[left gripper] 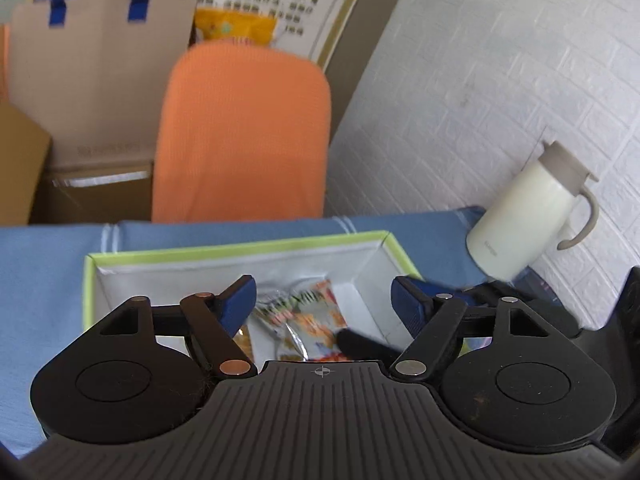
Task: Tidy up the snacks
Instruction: 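Carry the silver bag into the green box and open the left tool, then grasp the yellow cake packet with the left tool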
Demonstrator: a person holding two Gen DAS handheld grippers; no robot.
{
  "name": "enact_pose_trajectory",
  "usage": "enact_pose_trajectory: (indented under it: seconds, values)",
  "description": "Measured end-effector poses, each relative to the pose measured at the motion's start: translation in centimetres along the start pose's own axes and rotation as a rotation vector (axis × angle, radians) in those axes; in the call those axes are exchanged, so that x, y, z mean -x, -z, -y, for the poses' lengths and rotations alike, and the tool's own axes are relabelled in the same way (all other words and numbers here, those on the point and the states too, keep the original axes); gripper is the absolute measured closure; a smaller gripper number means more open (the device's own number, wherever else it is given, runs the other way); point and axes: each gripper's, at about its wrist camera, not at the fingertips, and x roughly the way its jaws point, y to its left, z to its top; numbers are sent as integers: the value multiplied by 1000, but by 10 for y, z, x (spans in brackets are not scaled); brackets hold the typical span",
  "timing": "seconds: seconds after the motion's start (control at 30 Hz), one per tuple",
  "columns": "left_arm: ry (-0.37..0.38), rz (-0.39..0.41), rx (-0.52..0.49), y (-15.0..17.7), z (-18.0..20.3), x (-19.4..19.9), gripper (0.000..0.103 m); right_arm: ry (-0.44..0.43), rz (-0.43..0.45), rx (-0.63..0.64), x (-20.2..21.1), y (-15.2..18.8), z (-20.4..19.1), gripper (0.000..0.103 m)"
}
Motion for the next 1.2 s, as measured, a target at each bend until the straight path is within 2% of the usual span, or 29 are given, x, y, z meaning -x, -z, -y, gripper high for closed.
enact_pose_trajectory:
  seconds: [0.13, 0.23, 0.33, 0.53, 0.67, 0.77, 0.9, 1.07, 1.13, 1.2]
  values:
    - [-18, 63, -38, 9, 9, 39, 35, 9, 86, 45, 50, -3, -15, 9]
    - [-29, 93, -54, 26, 14, 73, 32, -14, 122, 94, 84, 3, -31, 9]
    - [-62, 127, -63, 50, 16, 109, 26, -51, 121, 128, 112, 18, -51, 9]
    - [-169, 129, -36, 125, -6, 163, 23, -141, 22, 115, 145, 80, -96, 9]
    - [-256, 79, 37, 193, -30, 191, 24, -272, -82, 46, 167, 141, -135, 9]
    - [-249, 38, 112, 244, -32, 219, 25, -286, -175, -5, 179, 181, -157, 9]
    - [-174, 12, 198, 292, -23, 241, 25, -277, -229, -82, 176, 201, -165, 9]
    - [-69, -13, 282, 308, -18, 224, 25, -269, -221, -87, 164, 203, -172, 9]
    - [-56, -16, 297, 305, -19, 215, 25, -232, -217, -39, 156, 198, -177, 9]
    - [-80, -18, 313, 301, -21, 206, 25, -222, -221, 3, 142, 194, -180, 9]
